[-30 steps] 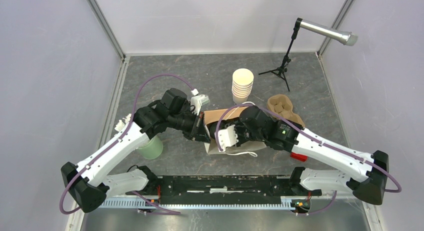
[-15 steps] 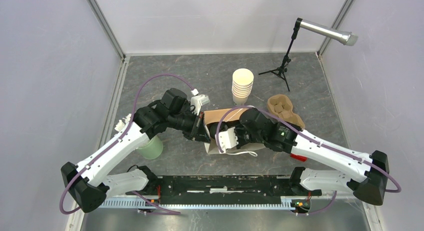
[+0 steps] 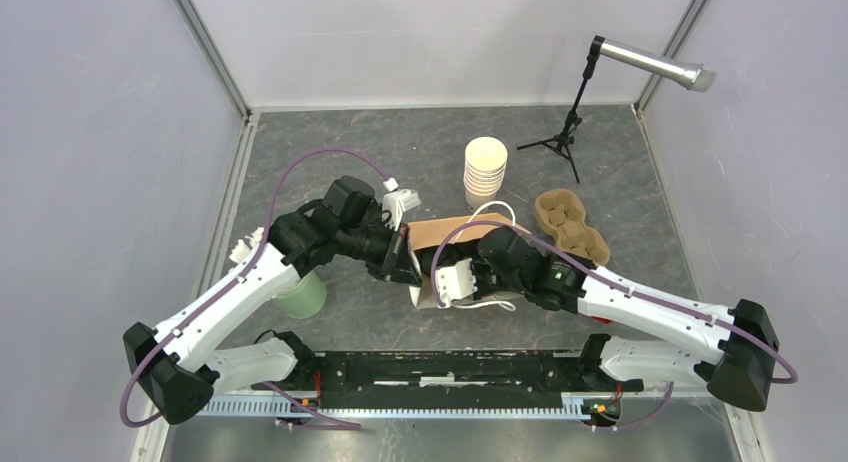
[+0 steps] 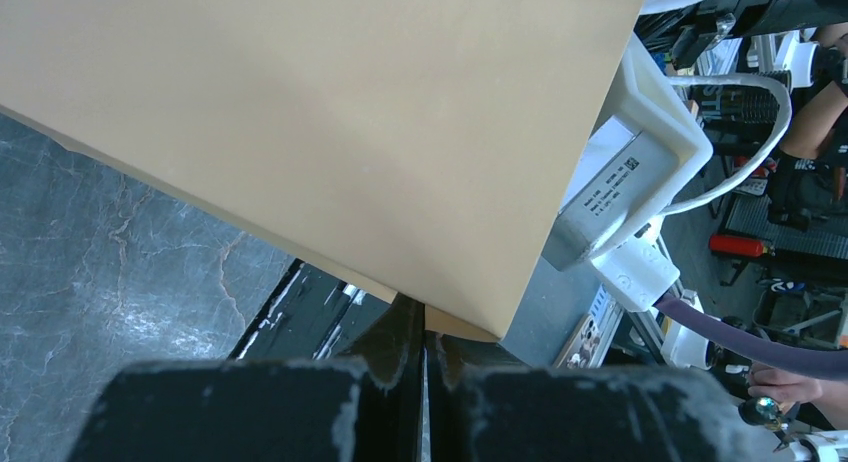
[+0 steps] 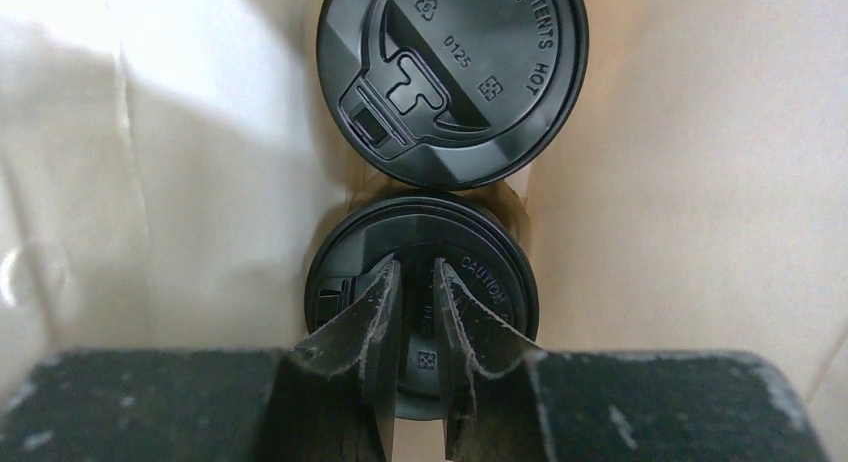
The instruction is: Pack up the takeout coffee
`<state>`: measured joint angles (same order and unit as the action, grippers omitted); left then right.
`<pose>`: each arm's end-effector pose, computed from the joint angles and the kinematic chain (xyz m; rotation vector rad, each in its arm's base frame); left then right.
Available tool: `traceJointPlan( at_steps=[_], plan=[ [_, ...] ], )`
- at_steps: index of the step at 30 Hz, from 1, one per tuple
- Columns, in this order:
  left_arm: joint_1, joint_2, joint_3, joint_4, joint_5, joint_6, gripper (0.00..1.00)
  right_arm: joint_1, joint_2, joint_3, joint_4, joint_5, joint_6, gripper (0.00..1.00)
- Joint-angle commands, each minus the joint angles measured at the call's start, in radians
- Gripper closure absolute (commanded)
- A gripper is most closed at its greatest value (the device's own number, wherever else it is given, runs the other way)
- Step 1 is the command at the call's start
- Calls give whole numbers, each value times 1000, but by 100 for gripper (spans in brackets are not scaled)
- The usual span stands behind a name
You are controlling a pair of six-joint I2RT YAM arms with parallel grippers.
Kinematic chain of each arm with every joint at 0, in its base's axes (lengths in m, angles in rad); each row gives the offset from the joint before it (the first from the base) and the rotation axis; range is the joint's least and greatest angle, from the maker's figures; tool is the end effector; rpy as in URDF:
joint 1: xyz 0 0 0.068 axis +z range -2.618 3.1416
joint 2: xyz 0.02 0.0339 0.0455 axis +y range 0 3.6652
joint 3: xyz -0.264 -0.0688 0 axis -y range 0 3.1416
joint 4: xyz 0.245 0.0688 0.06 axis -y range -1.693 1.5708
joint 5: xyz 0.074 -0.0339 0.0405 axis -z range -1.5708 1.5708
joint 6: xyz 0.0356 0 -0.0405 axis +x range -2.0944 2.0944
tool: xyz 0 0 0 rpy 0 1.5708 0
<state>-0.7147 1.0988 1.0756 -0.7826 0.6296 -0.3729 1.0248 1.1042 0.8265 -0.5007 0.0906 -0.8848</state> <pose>0.1505 -0.1584 0.3288 0.7561 2.4341 -1.2303 0.1228 0.1959 0.2630 -1.8883 1.3912 -0.0374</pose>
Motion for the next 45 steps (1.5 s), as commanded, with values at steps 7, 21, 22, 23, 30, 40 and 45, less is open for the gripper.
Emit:
traceJointPlan(
  at_steps=[7,21,22,23,30,40,45],
  plan=[
    [0,3,21,2,35,11,98,-22,-41,-46,76,76,38,77],
    [-1,1,19,3,36,2,98,-37,-39,-82,100,65,60,77],
    [0,0,19,3,36,2,98,-38,-37,-84,102,65,61,77],
    [0,1,20,3,36,2,98,-41,-35,-85,104,66,61,77],
    [0,-1,18,3,33,0,98,-51,-42,-86,108,51,62,77],
    [-1,-1,23,7,13,-6,98,-51,-70,-26,23,-48,32,76],
    [0,-2,24,6,10,-8,98,-50,-74,4,-7,-54,35,76]
  ],
)
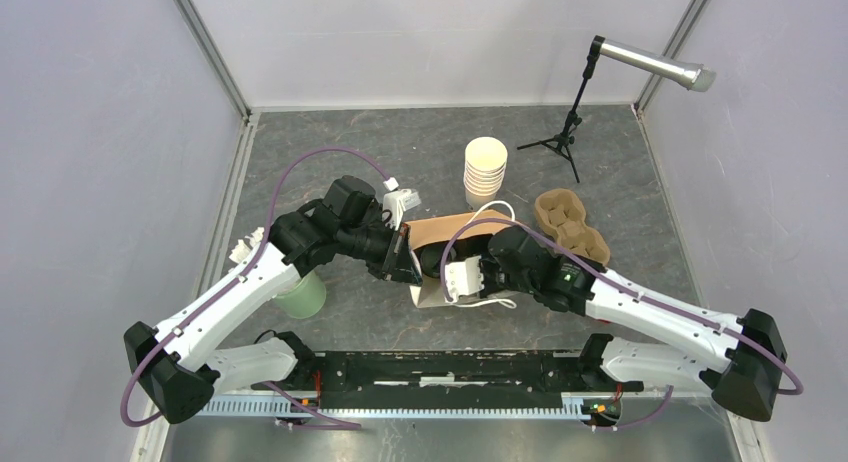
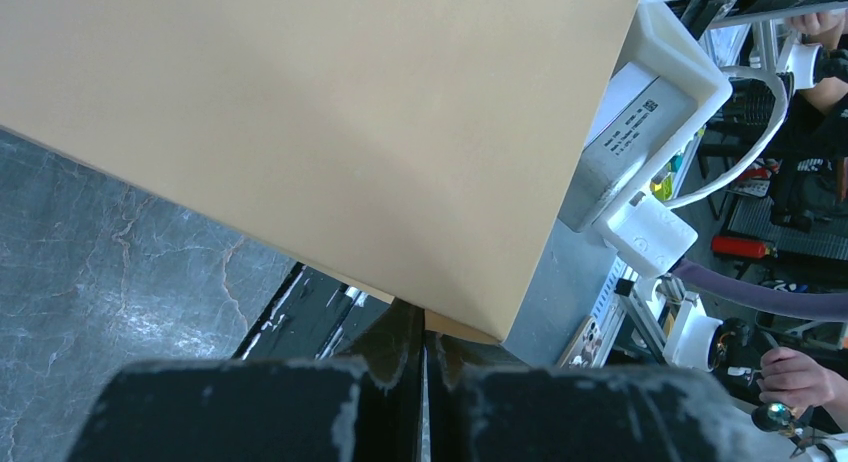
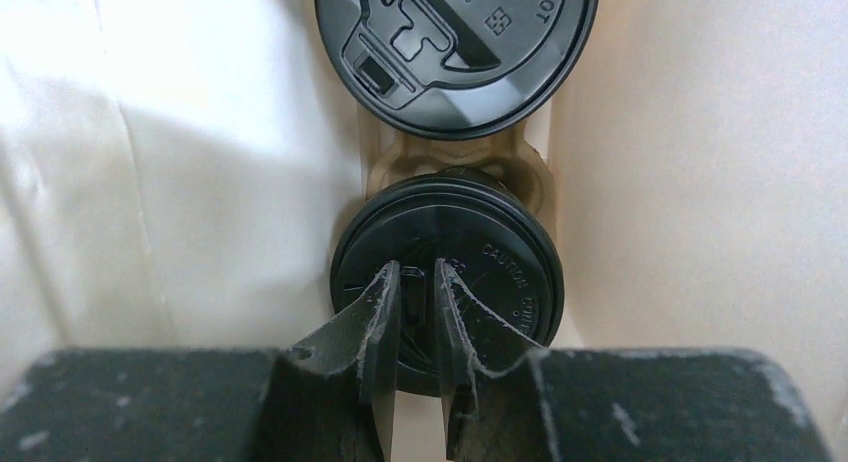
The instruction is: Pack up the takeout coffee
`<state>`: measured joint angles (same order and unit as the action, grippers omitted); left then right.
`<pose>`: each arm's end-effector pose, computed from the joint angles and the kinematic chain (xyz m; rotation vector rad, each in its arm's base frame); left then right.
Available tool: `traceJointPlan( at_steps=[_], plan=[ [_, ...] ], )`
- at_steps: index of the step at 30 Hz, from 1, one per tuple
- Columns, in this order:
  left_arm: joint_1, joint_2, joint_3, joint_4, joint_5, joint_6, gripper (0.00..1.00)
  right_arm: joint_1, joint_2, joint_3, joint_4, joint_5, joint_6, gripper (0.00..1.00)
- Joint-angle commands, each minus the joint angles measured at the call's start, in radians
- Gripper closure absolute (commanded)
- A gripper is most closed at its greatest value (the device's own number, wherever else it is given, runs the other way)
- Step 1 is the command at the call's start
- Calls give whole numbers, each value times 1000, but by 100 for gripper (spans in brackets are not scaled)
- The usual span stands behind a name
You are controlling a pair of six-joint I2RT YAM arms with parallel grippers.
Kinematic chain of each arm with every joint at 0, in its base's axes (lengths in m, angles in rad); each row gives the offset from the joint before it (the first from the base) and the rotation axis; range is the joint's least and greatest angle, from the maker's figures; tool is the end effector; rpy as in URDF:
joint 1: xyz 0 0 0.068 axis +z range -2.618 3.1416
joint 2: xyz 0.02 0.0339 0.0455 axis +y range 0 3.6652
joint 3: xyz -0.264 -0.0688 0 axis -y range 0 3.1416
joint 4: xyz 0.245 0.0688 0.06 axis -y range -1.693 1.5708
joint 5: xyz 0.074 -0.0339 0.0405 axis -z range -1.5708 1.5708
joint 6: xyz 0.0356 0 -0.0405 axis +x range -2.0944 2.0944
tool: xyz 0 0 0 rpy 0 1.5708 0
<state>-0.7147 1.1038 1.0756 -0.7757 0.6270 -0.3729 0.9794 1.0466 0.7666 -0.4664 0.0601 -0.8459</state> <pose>0.1518 -0.1594 0.3283 0.7549 2.4322 -1.2276 0.1246 0.1817 0.2576 -1.8131 1.4403 -0.0019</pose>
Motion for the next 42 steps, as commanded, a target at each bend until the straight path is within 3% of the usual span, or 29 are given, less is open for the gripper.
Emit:
traceJointPlan(
  at_steps=[1,16,27,35,42],
  plan=[
    [0,-7,24,0,13,-8,98,-4,-15,75,-48,-23,-1,75],
    [0,-7,48,-13,-3,-15,98,-5,-6,271,-157,-57,43,75],
    [4,0,82,-23,24,-50,98,-4,2,459,-203,-197,168,74],
    [28,23,121,-43,35,-72,98,-4,-22,507,-60,-235,256,73],
    [44,57,176,-82,30,-78,98,-3,-89,455,179,-254,384,72]
  ],
)
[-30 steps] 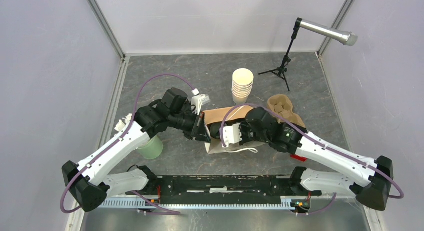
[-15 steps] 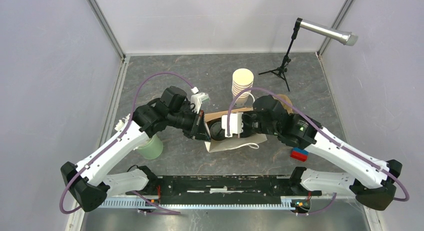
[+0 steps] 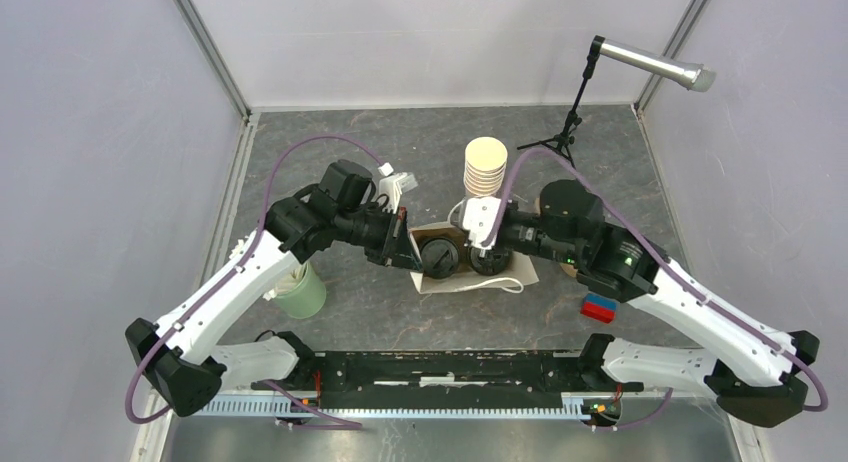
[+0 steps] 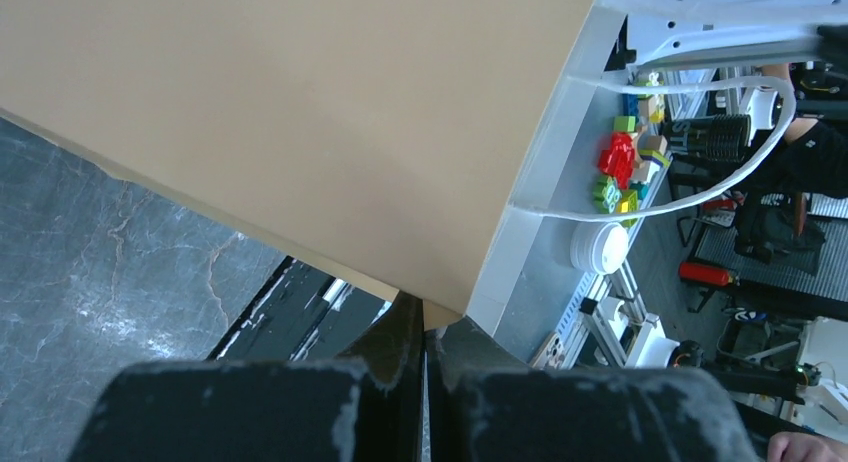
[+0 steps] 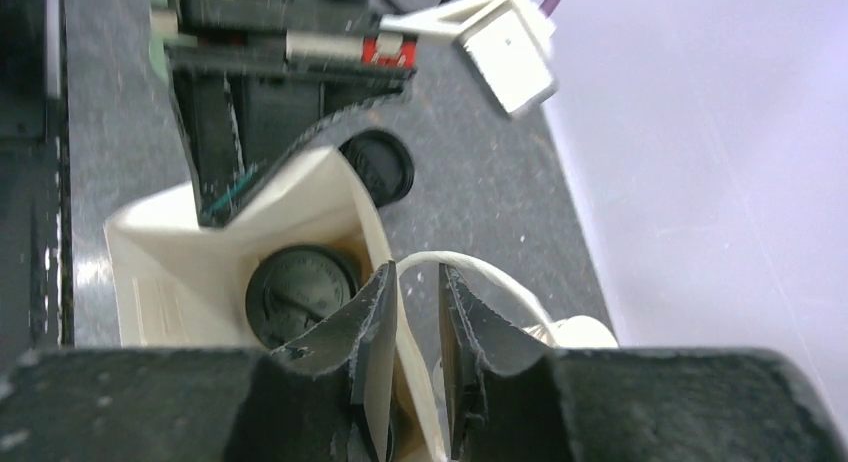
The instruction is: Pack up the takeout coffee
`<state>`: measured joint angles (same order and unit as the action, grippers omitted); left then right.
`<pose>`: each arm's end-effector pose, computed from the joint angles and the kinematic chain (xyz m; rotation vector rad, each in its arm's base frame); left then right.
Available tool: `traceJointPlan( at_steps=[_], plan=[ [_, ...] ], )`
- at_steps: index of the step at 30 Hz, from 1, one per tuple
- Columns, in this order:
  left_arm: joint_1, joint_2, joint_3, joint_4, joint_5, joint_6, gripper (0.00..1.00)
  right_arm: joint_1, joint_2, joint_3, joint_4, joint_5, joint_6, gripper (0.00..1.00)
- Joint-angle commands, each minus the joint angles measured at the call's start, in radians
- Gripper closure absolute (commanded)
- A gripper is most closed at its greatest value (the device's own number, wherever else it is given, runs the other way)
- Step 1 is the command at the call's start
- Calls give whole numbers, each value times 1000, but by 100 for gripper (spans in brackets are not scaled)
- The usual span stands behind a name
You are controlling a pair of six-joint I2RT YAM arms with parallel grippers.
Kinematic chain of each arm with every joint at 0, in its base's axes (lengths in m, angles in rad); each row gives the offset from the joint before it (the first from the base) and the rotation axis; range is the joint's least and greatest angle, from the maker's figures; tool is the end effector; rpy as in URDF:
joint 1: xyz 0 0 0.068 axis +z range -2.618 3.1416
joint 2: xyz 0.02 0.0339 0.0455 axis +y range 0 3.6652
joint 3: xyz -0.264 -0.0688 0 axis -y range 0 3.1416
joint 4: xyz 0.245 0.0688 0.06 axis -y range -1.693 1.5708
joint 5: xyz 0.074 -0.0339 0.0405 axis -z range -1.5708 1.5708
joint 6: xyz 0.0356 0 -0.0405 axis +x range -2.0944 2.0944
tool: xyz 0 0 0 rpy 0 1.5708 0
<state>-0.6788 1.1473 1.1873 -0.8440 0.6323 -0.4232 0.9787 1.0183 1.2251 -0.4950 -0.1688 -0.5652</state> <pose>0.1621 -0.1578 0.3500 0.6534 2.4664 -1.2392 0.1142 0.1805 0.4162 -1.3924 1.2606 0.4425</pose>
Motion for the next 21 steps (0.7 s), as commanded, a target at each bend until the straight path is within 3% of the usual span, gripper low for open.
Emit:
traceJointPlan(
  at_steps=[1,13,21],
  plan=[
    [12,17,63,-13,24,-28,98,-3,-64,-5,230,-21,118,72],
    [55,78,117,-72,40,-52,98,-4,-138,-99,523,95,255,70],
    [59,113,169,-106,47,-42,98,-5,-102,-137,344,35,186,69]
  ],
)
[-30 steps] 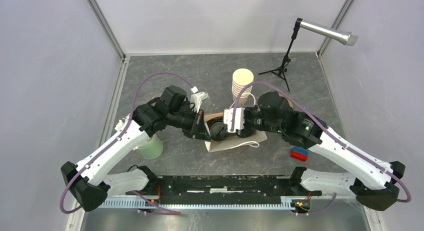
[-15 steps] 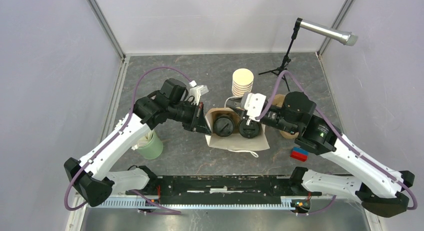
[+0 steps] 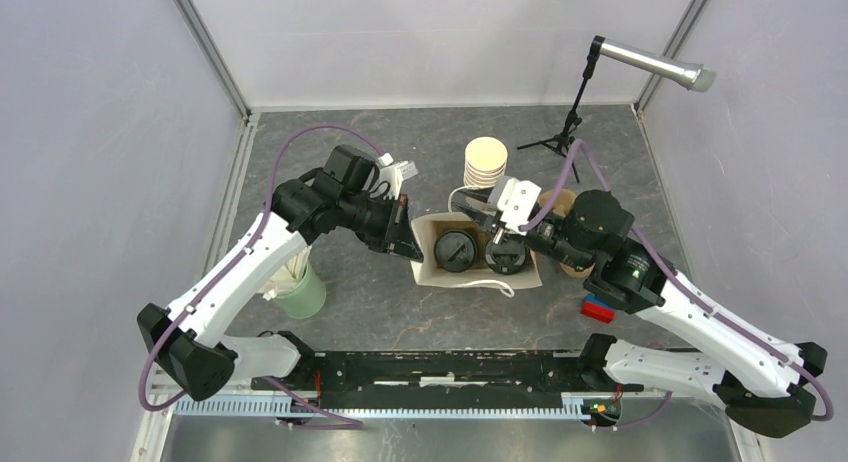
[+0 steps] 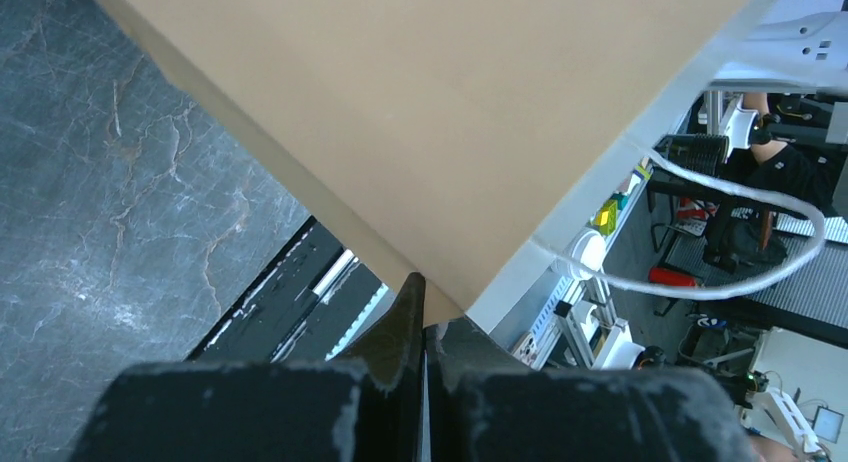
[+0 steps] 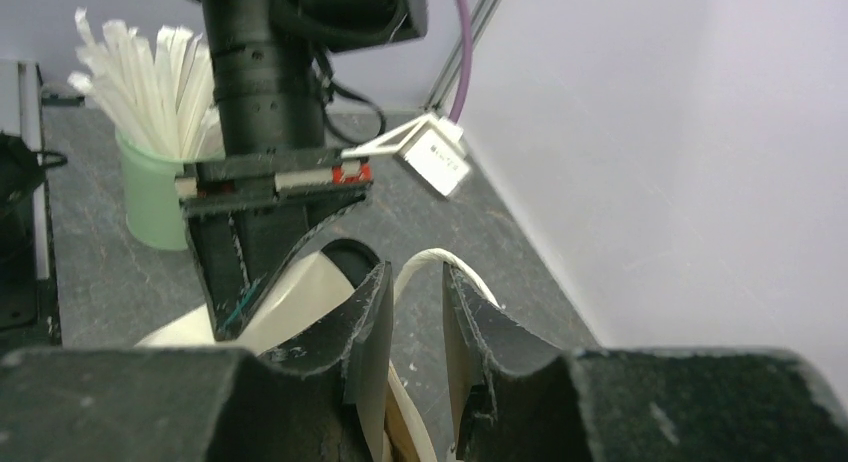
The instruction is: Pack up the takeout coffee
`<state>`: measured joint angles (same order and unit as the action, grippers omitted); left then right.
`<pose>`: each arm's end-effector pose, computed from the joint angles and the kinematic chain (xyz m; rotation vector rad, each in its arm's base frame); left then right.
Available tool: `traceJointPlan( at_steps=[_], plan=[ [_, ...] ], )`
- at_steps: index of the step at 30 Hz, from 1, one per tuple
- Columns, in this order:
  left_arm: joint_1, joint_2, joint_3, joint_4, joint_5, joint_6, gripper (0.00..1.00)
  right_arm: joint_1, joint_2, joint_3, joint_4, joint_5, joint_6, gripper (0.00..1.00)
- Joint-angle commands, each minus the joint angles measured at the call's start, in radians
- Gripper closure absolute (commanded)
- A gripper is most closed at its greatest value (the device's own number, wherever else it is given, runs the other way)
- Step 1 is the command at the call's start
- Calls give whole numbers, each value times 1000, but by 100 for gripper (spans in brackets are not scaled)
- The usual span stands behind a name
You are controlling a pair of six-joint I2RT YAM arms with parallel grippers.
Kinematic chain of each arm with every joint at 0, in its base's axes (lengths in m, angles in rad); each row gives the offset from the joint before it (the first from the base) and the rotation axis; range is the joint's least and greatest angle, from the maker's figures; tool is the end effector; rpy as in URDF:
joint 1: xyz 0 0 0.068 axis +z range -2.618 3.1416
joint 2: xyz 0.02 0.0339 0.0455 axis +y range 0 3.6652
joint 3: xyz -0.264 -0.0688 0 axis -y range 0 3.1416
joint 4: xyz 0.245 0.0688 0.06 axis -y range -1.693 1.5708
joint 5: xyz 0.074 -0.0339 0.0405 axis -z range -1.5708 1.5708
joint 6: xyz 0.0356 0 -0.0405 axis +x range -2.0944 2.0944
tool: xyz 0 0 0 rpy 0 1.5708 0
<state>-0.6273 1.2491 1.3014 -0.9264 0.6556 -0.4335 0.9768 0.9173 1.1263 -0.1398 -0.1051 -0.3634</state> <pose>0.1845 -0.1606 0.3583 0.5694 2.5488 -1.2365 0.1065 0.1644 0.4402 -1.0154 1.1429 0.5704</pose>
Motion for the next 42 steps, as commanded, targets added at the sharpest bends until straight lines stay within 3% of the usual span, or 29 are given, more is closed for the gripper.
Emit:
traceJointPlan(
  at_steps=[1,18,33,42],
  plan=[
    [8,15,64,-31,24,-29,98,-2,-6,-55,-13,-32,-12,69],
    [32,39,87,-84,45,-39,98,-4,31,-54,-68,-11,12,69],
    [47,39,85,-89,53,-62,98,-9,25,-19,-180,53,46,58],
    [49,41,76,-88,54,-63,98,-9,-17,19,-193,9,66,57]
  ],
)
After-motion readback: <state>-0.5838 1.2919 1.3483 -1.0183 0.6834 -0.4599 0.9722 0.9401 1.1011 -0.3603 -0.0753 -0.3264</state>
